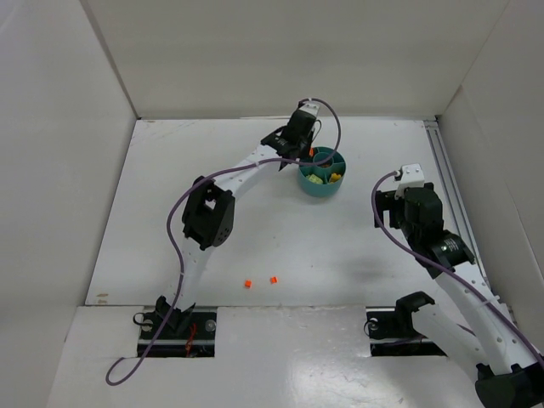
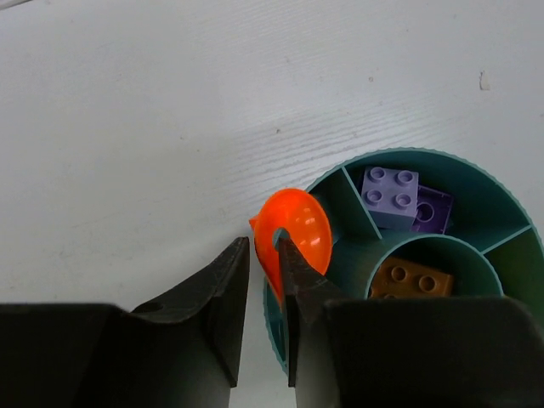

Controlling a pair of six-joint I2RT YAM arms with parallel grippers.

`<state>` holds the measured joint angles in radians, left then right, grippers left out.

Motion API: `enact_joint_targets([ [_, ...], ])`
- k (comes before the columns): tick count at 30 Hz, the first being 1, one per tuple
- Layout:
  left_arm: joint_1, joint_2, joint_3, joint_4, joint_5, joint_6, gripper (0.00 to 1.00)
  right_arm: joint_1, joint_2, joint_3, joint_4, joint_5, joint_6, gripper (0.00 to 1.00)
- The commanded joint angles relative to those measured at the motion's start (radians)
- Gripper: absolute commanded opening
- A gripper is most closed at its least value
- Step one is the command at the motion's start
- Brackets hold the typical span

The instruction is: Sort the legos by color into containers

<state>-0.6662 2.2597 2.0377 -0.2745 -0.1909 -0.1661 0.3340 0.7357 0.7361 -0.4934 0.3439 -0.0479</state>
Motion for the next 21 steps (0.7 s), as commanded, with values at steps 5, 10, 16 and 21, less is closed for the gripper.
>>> enact_joint_targets([
  [5,-0.018,-0.069,-0.014,-0.005,-0.004,0.013,0.33,-0.006,-0.012,0.0,0.044,0.001,0.0,1.0],
  [10,-0.018,-0.1,-0.014,-0.005,-0.004,0.013,0.33,-0.006,-0.012,0.0,0.044,-0.008,0.0,1.0],
  [16,-0.018,-0.196,-0.065,-0.005,0.005,-0.006,0.38,-0.006,-0.041,0.0,0.044,-0.048,-0.024,1.0],
  [21,-0.018,-0.293,-0.198,0.102,0.015,-0.015,0.48,-0.006,-0.077,0.0,0.01,-0.068,-0.047,1.0],
])
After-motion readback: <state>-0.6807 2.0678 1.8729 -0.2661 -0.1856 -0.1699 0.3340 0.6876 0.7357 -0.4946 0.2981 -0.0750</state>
